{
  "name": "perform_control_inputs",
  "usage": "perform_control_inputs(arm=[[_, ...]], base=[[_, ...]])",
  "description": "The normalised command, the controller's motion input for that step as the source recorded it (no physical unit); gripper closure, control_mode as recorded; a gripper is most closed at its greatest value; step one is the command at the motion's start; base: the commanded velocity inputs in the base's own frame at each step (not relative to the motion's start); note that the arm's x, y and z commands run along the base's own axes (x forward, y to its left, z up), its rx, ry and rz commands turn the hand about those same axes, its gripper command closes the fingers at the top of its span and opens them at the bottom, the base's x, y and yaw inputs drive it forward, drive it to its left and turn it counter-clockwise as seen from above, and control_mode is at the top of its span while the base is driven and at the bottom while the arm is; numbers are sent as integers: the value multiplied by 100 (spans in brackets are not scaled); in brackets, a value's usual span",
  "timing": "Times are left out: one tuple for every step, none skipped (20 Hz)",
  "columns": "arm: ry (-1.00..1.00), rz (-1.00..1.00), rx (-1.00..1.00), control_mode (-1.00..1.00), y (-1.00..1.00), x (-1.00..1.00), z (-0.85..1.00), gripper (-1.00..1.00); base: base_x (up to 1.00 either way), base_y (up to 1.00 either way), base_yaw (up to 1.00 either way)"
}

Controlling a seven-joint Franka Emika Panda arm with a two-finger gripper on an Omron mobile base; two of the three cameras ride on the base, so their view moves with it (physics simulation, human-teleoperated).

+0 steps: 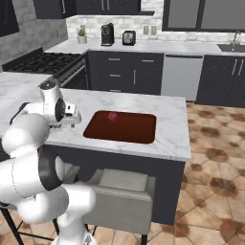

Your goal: Create a steak meal by picking up the steak and asparagus from the tray and placing them on the plate. Leave the pomegranate on the tray.

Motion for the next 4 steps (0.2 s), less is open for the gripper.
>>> perform_control_inputs(arm=[[-1, 6, 12, -100, -80, -29, 0, -100], [0, 5, 12, -100, -74, -26, 0, -100], [0, 5, 12, -100, -69, -26, 0, -100], [-1, 6, 11, -100, -63, -29, 0, -100]], base=[[0, 0, 0], [0, 0, 0], [0, 0, 0], [0, 0, 0]])
